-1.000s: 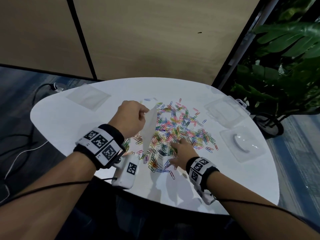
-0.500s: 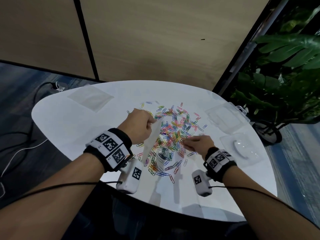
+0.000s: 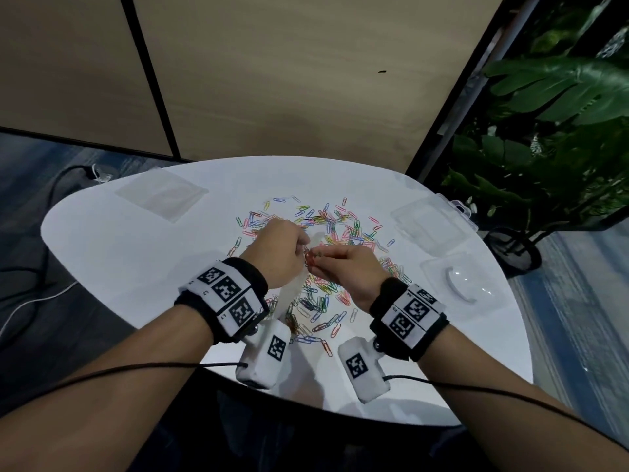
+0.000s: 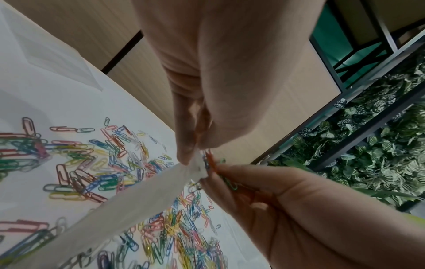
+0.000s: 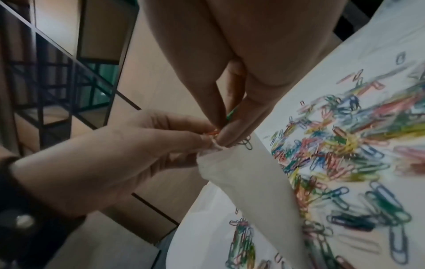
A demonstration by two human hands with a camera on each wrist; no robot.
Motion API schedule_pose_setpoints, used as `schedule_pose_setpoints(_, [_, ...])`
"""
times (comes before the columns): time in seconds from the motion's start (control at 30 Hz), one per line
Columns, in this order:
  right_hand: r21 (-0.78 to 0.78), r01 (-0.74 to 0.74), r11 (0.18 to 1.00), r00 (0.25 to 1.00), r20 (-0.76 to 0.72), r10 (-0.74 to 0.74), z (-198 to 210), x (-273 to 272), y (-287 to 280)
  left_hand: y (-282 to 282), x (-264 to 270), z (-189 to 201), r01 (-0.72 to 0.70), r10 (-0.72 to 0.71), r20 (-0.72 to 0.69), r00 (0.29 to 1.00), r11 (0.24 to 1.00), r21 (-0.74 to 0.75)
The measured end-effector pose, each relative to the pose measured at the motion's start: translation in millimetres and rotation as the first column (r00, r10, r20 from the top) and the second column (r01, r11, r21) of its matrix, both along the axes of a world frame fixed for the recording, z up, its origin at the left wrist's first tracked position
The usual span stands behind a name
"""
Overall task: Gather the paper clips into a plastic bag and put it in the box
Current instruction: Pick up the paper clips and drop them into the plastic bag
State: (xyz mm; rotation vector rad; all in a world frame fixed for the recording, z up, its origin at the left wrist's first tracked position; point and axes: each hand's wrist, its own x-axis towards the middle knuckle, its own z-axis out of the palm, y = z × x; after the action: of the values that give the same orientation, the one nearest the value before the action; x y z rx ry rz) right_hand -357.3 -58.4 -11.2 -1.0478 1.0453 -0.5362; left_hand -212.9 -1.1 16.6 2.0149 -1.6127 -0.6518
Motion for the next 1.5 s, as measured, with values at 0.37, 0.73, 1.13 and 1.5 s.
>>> schedule_pose_setpoints(0.37, [0.229,0.018,0.973,0.995,0.087,-0.039,1,10,-3,4,-5,0,0.041,-0.041,0.038,0.998,0.999,0.010])
schedule_pose_setpoints(0.73, [-0.360,-0.407,0.840,0.816,-0.556,0.158,4,8,-8,5,-7,1,-0.036,0.036,0.012,0.999,0.999,-0.006])
schedule_pose_setpoints(1.13, [0.063,-0.726,0.685,0.267,-0.892,0.365,-59,-68,-11,2,29,8,-0.158,0.158,0.007,0.987,0.986,-0.058])
schedule_pose_setpoints(1.5, [-0.311,-0.906,0.288,0.362,-0.921,0.144,-114,-25,36,38,84,5,-0.193,0.197,0.052,0.979,0.978,-0.074])
